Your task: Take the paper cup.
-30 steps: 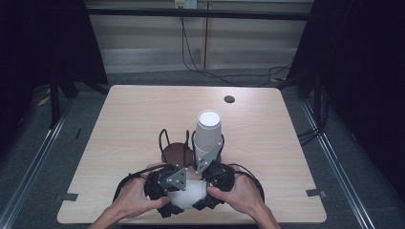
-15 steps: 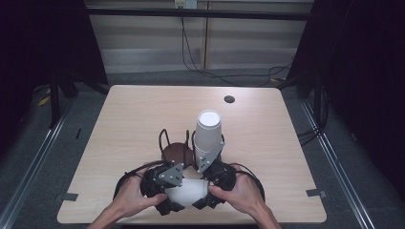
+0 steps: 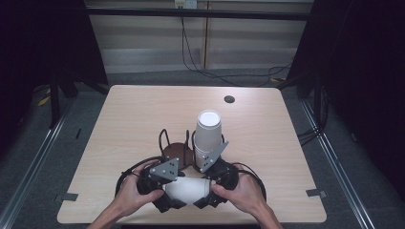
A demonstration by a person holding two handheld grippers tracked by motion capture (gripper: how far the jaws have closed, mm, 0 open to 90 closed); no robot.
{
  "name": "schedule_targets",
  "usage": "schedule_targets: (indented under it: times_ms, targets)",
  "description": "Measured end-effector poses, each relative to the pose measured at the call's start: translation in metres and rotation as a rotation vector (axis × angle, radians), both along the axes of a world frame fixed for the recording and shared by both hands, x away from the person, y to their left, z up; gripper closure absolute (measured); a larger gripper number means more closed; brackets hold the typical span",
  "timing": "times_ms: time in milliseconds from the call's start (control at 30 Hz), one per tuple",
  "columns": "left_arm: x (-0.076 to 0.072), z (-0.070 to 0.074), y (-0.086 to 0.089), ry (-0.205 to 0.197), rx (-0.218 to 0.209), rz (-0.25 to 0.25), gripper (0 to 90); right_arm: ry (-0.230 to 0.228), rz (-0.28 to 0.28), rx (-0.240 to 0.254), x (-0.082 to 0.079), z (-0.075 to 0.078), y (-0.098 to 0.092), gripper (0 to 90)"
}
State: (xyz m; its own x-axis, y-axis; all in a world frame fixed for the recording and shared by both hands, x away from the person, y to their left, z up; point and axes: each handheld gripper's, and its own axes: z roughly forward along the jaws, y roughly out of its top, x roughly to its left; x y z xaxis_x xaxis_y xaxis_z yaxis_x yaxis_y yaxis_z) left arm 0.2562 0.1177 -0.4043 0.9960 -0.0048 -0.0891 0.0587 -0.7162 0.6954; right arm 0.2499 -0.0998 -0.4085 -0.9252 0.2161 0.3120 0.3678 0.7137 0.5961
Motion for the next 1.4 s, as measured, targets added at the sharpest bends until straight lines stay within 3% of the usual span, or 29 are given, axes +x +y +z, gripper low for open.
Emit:
schedule_targets:
  times_ms: [100,467,567,667,867,1033,1100,1400]
  targets:
    - [0.003,0.001,0.004,0.029,-0.033,0.000,15.0,-0.002,-0.002,0.001,-0.001,0.001,-0.001,26.0]
    - [0.006,0.007,0.014,0.043,-0.117,0.050,15.7,0.004,-0.023,0.005,0.001,0.001,-0.006,25.9]
    - [0.005,0.012,0.022,0.037,-0.153,0.088,15.6,0.007,-0.033,0.009,0.001,0.001,-0.010,25.8]
    - [0.006,0.013,0.026,0.037,-0.154,0.107,15.6,0.010,-0.045,0.019,0.003,0.002,-0.017,25.8]
    - [0.009,0.013,0.035,0.055,-0.198,0.144,15.6,0.009,-0.061,0.028,0.003,0.001,-0.022,25.8]
    - [0.004,0.014,0.040,0.025,-0.194,0.161,15.7,0.018,-0.075,0.046,0.003,-0.002,-0.027,25.8]
    - [0.002,0.014,0.043,0.037,-0.214,0.160,15.7,0.015,-0.083,0.043,0.003,-0.002,-0.029,25.9]
    - [0.003,0.008,0.047,0.025,-0.219,0.193,15.7,-0.010,-0.107,0.125,0.001,0.001,-0.043,25.9]
